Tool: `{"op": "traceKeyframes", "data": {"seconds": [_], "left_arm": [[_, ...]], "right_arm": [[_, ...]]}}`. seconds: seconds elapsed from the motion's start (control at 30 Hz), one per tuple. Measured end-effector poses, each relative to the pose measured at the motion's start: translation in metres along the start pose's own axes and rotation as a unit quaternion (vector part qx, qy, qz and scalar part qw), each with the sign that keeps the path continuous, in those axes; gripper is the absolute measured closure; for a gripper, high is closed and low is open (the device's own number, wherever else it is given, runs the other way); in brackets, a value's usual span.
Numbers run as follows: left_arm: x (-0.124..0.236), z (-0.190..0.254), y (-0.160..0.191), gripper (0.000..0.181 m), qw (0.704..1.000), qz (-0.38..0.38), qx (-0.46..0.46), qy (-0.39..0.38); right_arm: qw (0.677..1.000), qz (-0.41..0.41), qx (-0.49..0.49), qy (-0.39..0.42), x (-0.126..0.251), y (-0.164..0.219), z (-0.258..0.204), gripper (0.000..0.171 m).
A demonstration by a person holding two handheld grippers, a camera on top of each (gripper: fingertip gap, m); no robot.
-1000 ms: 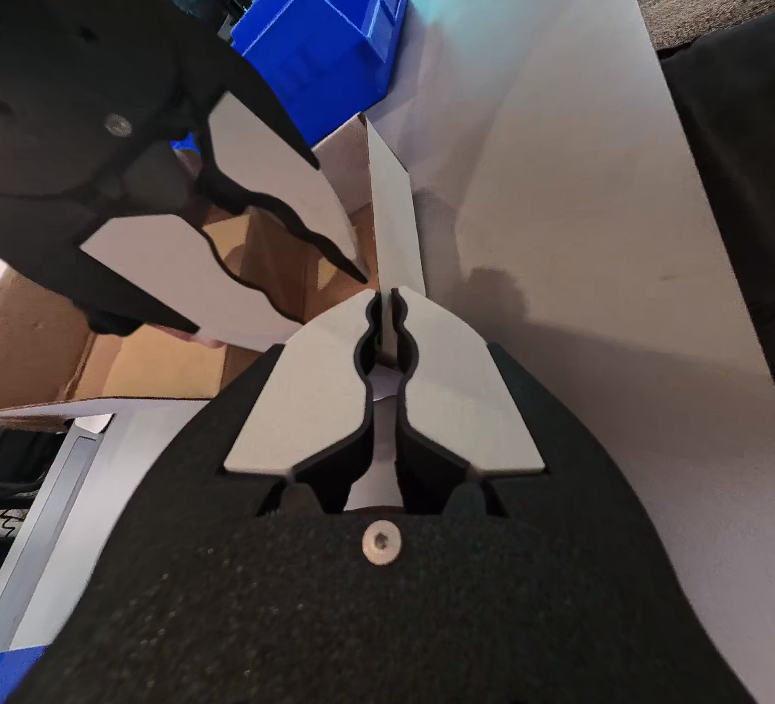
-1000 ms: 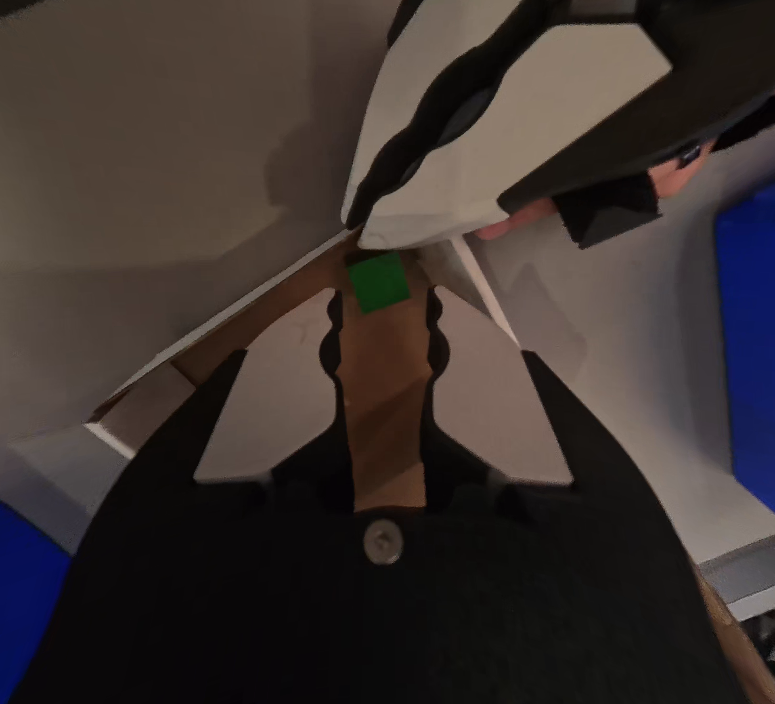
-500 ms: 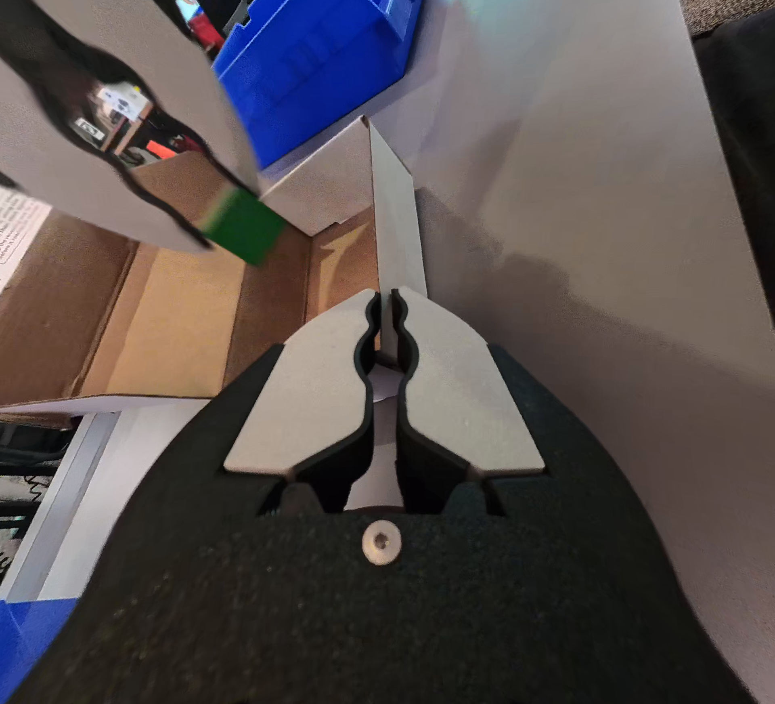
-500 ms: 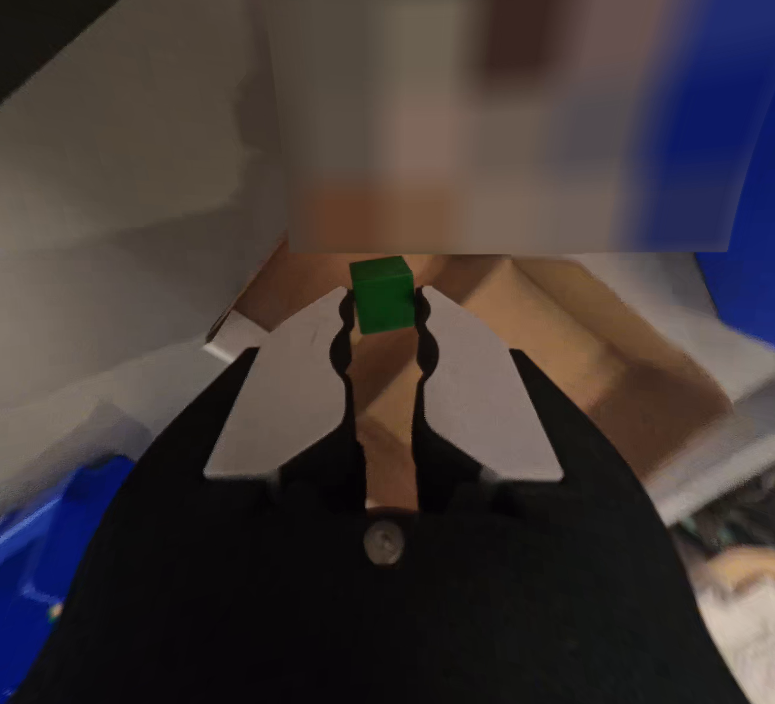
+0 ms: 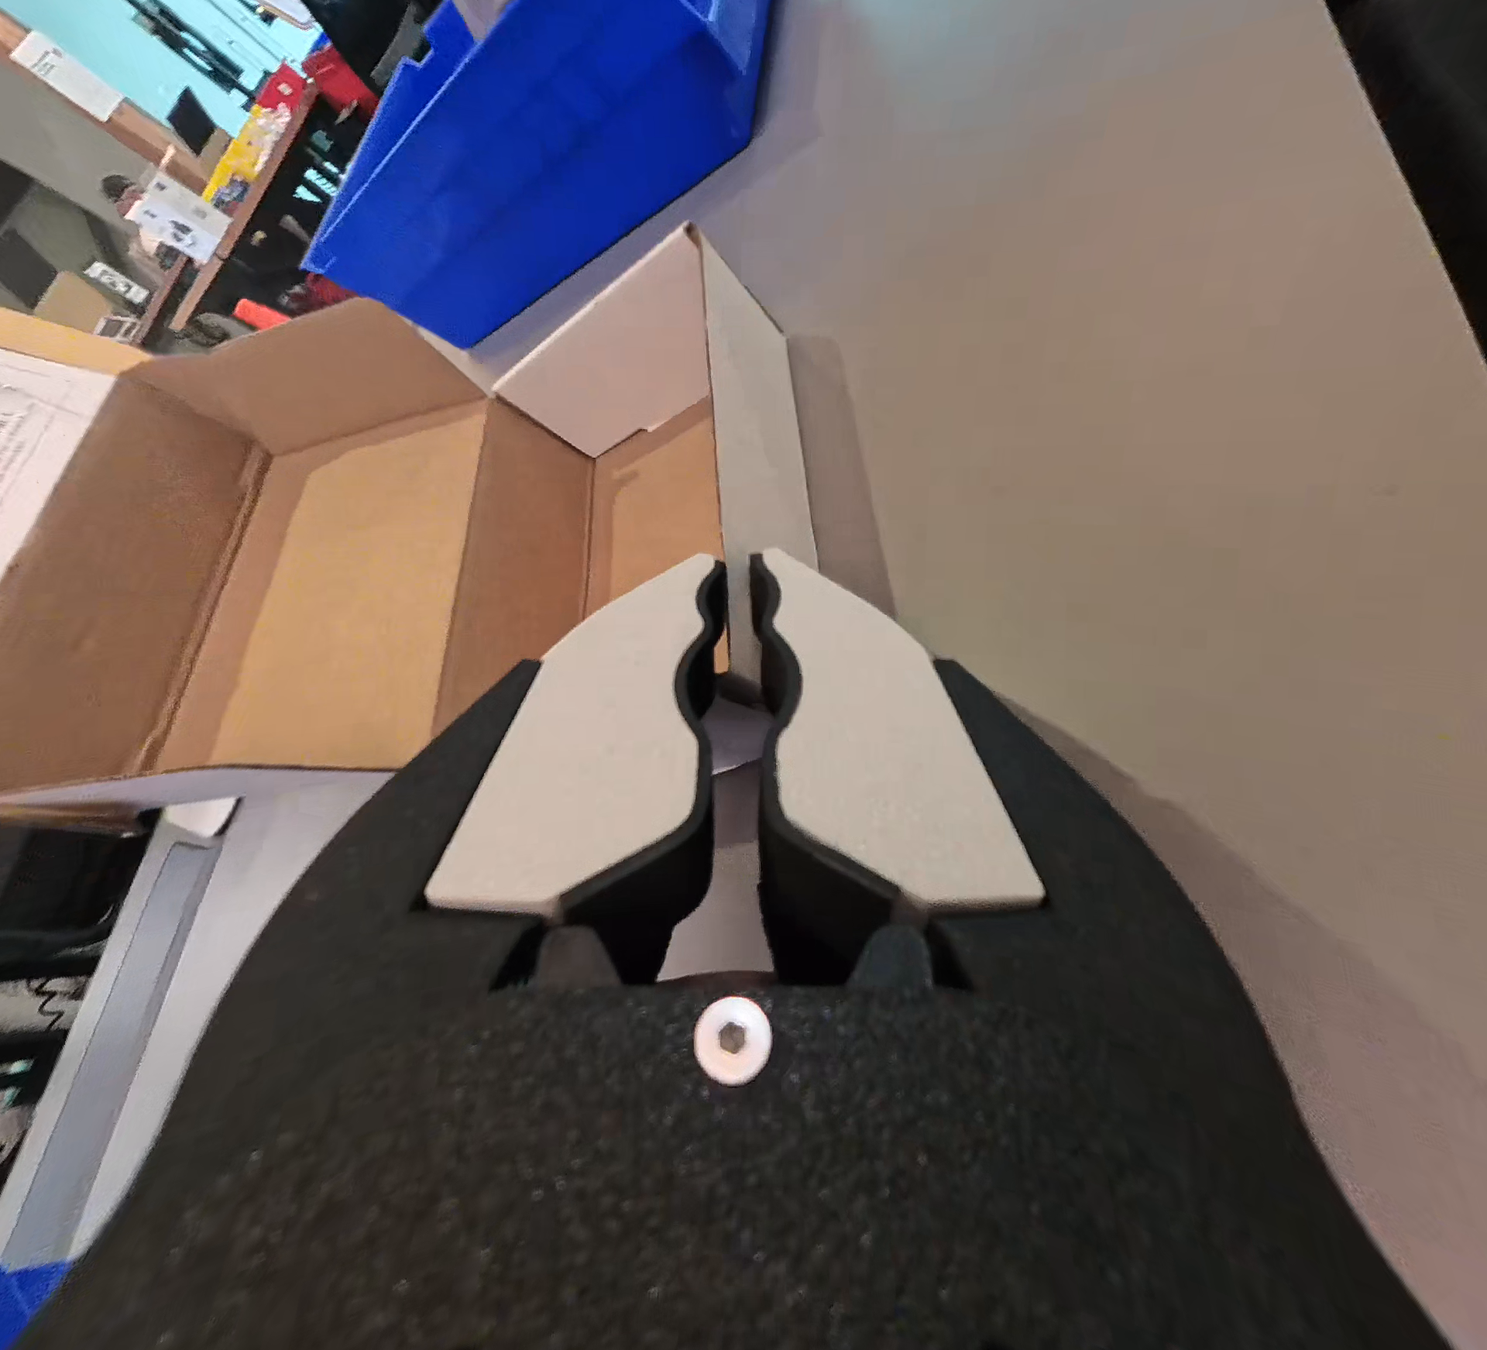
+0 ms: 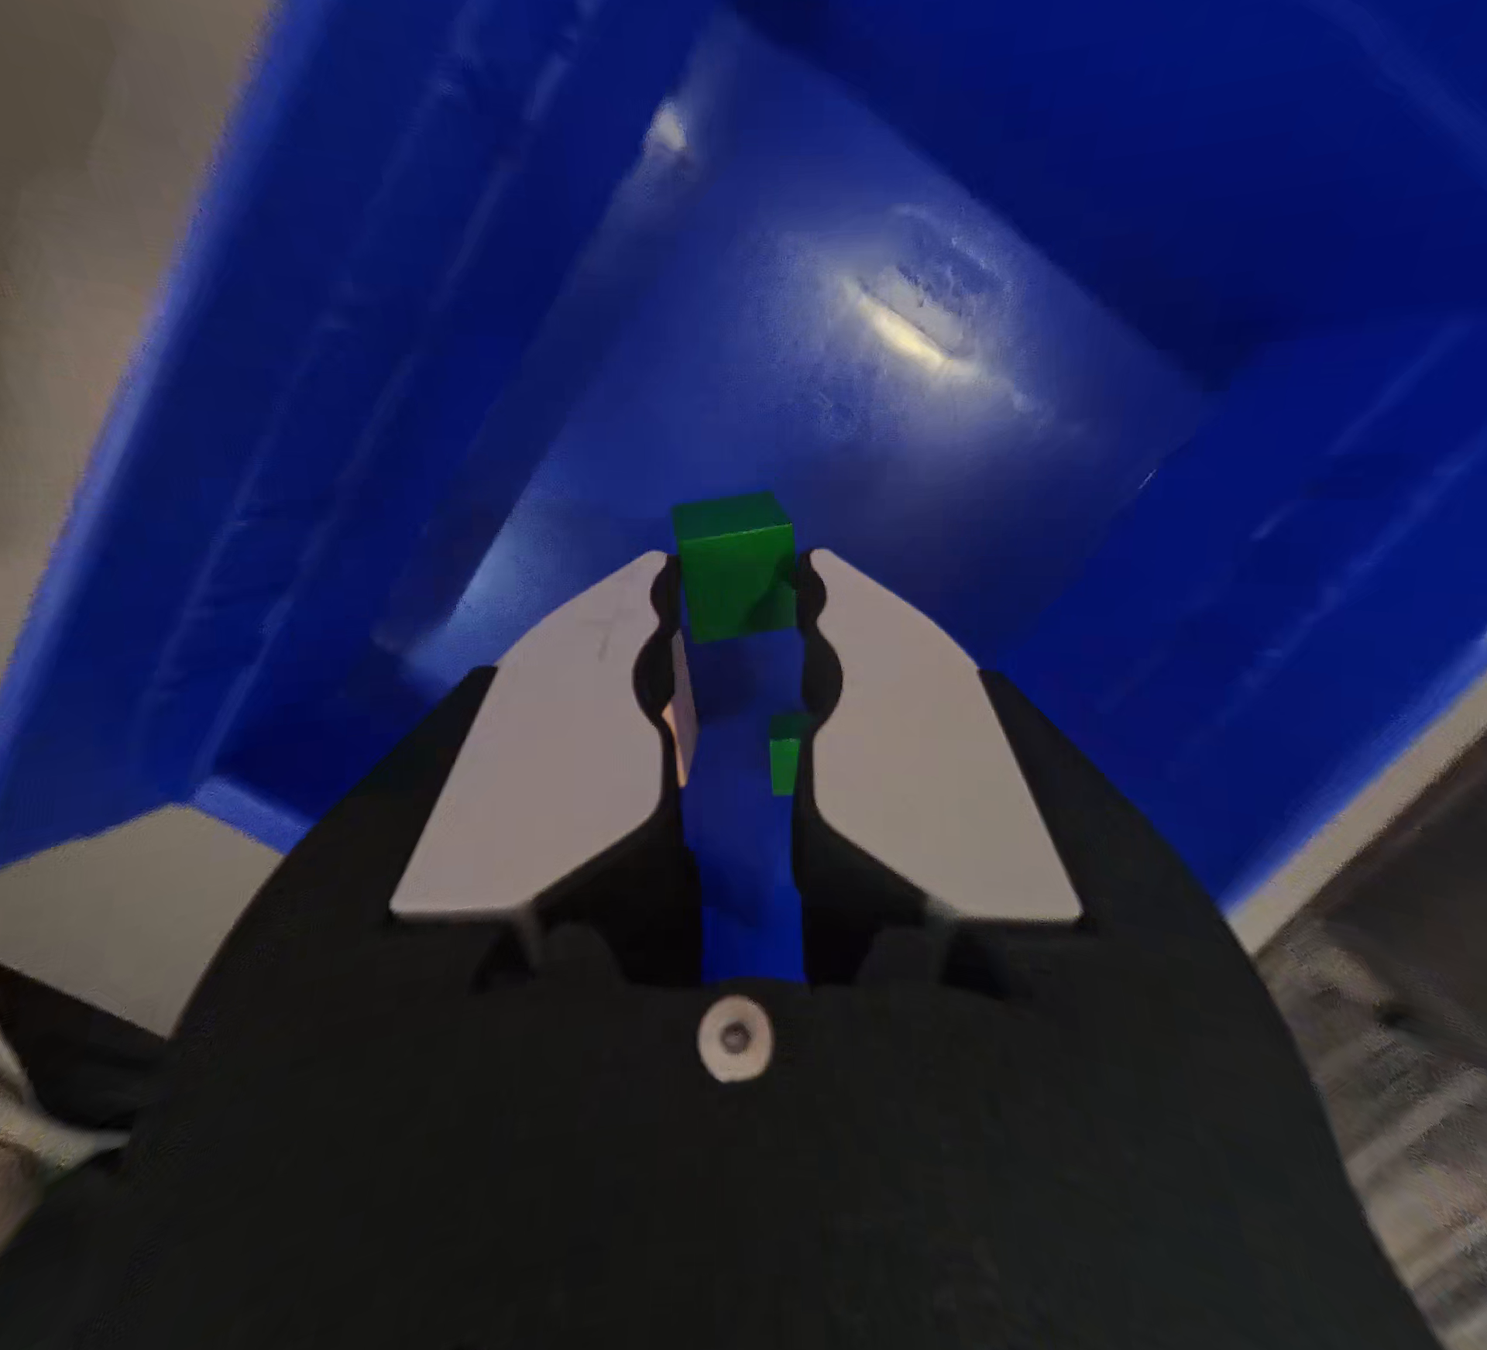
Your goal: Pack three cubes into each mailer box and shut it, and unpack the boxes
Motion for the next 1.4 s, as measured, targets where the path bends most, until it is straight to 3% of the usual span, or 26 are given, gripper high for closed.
{"op": "traceKeyframes", "data": {"seconds": [0.2, 0.33, 0.4, 0.47, 0.53, 0.6, 0.67, 0.73, 0.83, 0.9, 1.03, 1.17, 1.23, 1.3, 1.4], "left_arm": [[-0.004, -0.009, 0.005, 0.176, 1.000, -0.005, 0.025, 0.009], [-0.002, -0.011, 0.009, 0.175, 0.999, -0.007, 0.043, 0.002], [0.001, -0.013, 0.014, 0.172, 0.999, -0.016, 0.051, -0.008], [0.006, -0.018, 0.019, 0.163, 0.997, -0.022, 0.075, -0.023], [0.015, -0.017, 0.016, 0.148, 0.992, -0.009, 0.123, -0.010], [0.028, -0.016, -0.001, 0.131, 0.980, 0.038, 0.194, 0.025], [0.047, -0.032, -0.021, 0.121, 0.957, 0.094, 0.272, 0.034], [0.064, -0.063, -0.031, 0.107, 0.925, 0.135, 0.354, 0.026], [0.062, -0.123, -0.001, 0.099, 0.877, 0.089, 0.471, -0.021], [0.045, -0.146, 0.026, 0.095, 0.861, 0.023, 0.507, -0.034], [0.004, -0.166, 0.044, 0.103, 0.837, -0.008, 0.547, -0.006], [-0.029, -0.161, 0.044, 0.150, 0.802, -0.031, 0.594, 0.049], [-0.029, -0.161, 0.049, 0.169, 0.790, -0.045, 0.611, 0.019], [-0.019, -0.160, 0.047, 0.172, 0.801, -0.042, 0.597, -0.021], [0.004, -0.151, 0.036, 0.176, 0.840, -0.039, 0.527, -0.121]], "right_arm": [[0.990, -0.120, -0.037, 0.059, -0.044, 0.003, 0.018, 0.143], [0.985, -0.150, -0.047, 0.067, -0.043, 0.008, 0.015, 0.143], [0.985, -0.143, -0.051, 0.079, -0.034, 0.009, 0.017, 0.127], [0.988, -0.083, -0.065, 0.113, -0.005, 0.004, 0.008, 0.122], [0.989, 0.048, -0.078, 0.117, 0.034, -0.014, -0.023, 0.122], [0.977, 0.195, -0.067, 0.054, 0.064, -0.032, -0.082, 0.122], [0.953, 0.296, -0.017, -0.064, 0.075, -0.043, -0.162, 0.122], [0.942, 0.308, 0.025, -0.128, 0.063, -0.047, -0.219, 0.121], [0.960, 0.278, 0.011, -0.006, 0.039, -0.060, -0.214, 0.111], [0.955, 0.295, 0.009, 0.036, 0.039, -0.069, -0.209, 0.124], [0.962, 0.271, 0.038, 0.019, 0.023, -0.081, -0.221, 0.115], [0.955, 0.294, 0.029, -0.020, 0.020, -0.091, -0.234, 0.133], [0.955, 0.295, 0.035, 0.011, 0.019, -0.090, -0.236, 0.145], [0.952, 0.297, 0.054, 0.043, 0.018, -0.085, -0.242, 0.146], [0.937, 0.325, 0.072, 0.104, 0.021, -0.070, -0.255, 0.149]]}}
Point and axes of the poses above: each gripper's, where its closed fingertips meet, x back along the fingers, y out of its underside, z = x × y across the jaws, the point moved 2 cm from there along x, back along the fingers, and after that the axes turned 15 degrees about -z, right-handed, at the moved point
